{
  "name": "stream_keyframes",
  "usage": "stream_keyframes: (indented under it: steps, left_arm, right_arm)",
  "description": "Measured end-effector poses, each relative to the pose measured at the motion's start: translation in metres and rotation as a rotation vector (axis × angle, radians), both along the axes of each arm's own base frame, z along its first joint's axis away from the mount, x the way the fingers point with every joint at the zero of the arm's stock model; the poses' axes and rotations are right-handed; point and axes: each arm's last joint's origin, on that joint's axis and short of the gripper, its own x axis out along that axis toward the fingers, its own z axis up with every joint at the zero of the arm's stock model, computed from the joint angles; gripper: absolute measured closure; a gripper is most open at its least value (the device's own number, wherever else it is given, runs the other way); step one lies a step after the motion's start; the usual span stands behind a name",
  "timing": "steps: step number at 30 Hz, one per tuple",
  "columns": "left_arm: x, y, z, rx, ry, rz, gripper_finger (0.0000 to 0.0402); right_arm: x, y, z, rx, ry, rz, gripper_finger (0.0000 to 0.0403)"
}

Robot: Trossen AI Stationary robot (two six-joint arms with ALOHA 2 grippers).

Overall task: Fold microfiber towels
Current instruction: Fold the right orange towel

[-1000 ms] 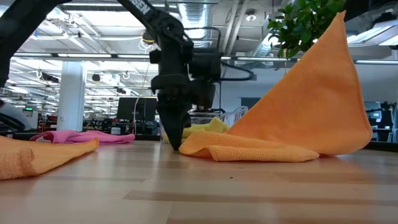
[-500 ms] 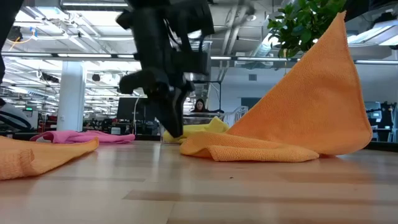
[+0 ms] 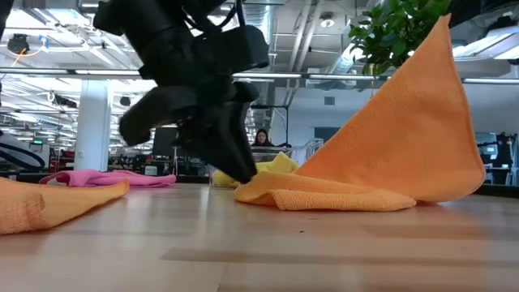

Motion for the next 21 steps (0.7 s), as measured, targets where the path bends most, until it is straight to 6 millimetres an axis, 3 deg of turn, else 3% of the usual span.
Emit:
stream_keyframes:
  steps: [7,16,21]
  left_arm:
    - [0.006,-0.009,-0.017,0.038,-0.008,-0.075,0.0313]
    - [0.007,-0.013,-0.016,0.047,-0.03,-0.093,0.0313]
    - [0.01,-0.013,-0.026,0.073,-0.029,-0.098,0.0313]
  right_arm:
    - [0.002,0.001,0.001,0.017,-0.021,0.0,0.0395]
    - [0.002,0.002,0.001,0.041,-0.028,-0.027,0.0395]
    - [0.002,0.002,0.001,0.043,-0.03,-0.026,0.0395]
